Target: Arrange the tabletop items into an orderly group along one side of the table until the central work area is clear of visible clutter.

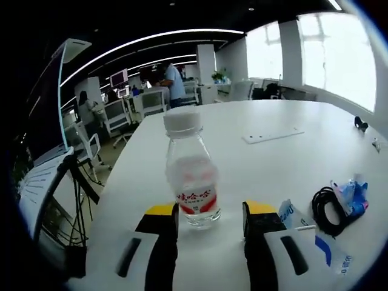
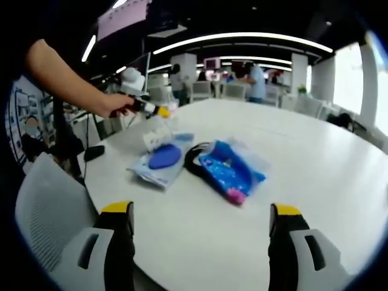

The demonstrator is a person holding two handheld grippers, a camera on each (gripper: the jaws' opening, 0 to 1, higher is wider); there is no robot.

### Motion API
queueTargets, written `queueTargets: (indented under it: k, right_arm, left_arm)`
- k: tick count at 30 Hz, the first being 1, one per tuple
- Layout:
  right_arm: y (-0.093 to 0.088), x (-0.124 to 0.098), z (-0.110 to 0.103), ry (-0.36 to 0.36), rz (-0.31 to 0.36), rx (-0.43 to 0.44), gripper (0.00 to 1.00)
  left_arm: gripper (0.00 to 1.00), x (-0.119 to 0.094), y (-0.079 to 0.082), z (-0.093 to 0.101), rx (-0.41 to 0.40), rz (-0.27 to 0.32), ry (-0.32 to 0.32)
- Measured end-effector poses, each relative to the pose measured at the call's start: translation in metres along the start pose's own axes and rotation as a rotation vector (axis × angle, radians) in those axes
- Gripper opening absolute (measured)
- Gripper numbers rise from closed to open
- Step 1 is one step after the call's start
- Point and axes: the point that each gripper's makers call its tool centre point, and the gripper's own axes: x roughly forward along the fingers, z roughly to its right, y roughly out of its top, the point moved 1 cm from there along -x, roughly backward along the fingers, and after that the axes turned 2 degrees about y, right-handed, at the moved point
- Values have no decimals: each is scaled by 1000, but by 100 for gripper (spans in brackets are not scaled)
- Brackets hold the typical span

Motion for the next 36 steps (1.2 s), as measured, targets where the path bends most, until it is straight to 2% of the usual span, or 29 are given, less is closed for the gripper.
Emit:
queueTargets:
  k: [10,12,14,17,19,20,22,23,24,26,29,33,36]
  right_arm:
    - [7,-3,-2,6,36,11,91]
    - [10,-5,-1,1,54,15,91]
    - [11,-5,0,-1,58,21,91]
    - [10,-4,-2,13,58,37,92]
    - [10,-5,-4,20,60,31,92]
    - [11,-5,-4,21,63,29,92]
    - [13,-6,-5,31,74,36,92]
    - [12,-6,-4,28,70,37,93]
    - [7,-6,-5,29,36,39,95]
    - [7,-5,-10,46,40,48,95]
    - [13,-5,-13,62,46,11,95]
    - [22,-7,-10,80,59,67,96]
    - [30,-9,-7,95,64,55,96]
  left_arm:
    - [44,-24,-5,21,3,-65,-66]
    - [44,-29,-6,31,23,-82,-98]
    - [44,-33,-7,40,81,-98,-122]
    - [44,-33,-9,48,98,-109,-142]
    - [44,-33,-6,48,74,-108,-139]
    - [45,-33,-8,51,32,-127,-156]
    - [46,-34,-9,55,39,-132,-168]
    - [46,-35,-10,57,45,-138,-174]
    - [47,-36,-12,60,44,-144,-178]
    - [49,-37,-20,64,26,-170,-198]
    - [50,-39,-31,67,55,-186,-205]
    - [53,-42,-45,74,83,-228,-221]
    - [53,-42,-53,75,93,-253,-220]
